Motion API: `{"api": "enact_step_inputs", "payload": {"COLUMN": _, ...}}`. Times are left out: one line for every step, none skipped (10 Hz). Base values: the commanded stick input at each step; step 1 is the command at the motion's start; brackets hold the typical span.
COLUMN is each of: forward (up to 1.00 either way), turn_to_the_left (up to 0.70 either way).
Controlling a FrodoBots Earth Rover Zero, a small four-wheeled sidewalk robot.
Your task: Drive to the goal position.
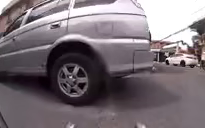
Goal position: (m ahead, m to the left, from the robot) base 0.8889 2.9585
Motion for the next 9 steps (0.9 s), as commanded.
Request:
{"api": "enact_step_inputs", "payload": {"forward": -0.98, "turn_to_the_left": -0.39}}
{"api": "enact_step_inputs", "payload": {"forward": -0.99, "turn_to_the_left": -0.40}}
{"api": "enact_step_inputs", "payload": {"forward": -0.99, "turn_to_the_left": -0.40}}
{"api": "enact_step_inputs", "payload": {"forward": -0.99, "turn_to_the_left": -0.40}}
{"api": "enact_step_inputs", "payload": {"forward": -0.98, "turn_to_the_left": -0.39}}
{"api": "enact_step_inputs", "payload": {"forward": -0.98, "turn_to_the_left": -0.39}}
{"api": "enact_step_inputs", "payload": {"forward": 0.00, "turn_to_the_left": 0.00}}
{"api": "enact_step_inputs", "payload": {"forward": 0.00, "turn_to_the_left": 0.00}}
{"api": "enact_step_inputs", "payload": {"forward": 0.07, "turn_to_the_left": 0.01}}
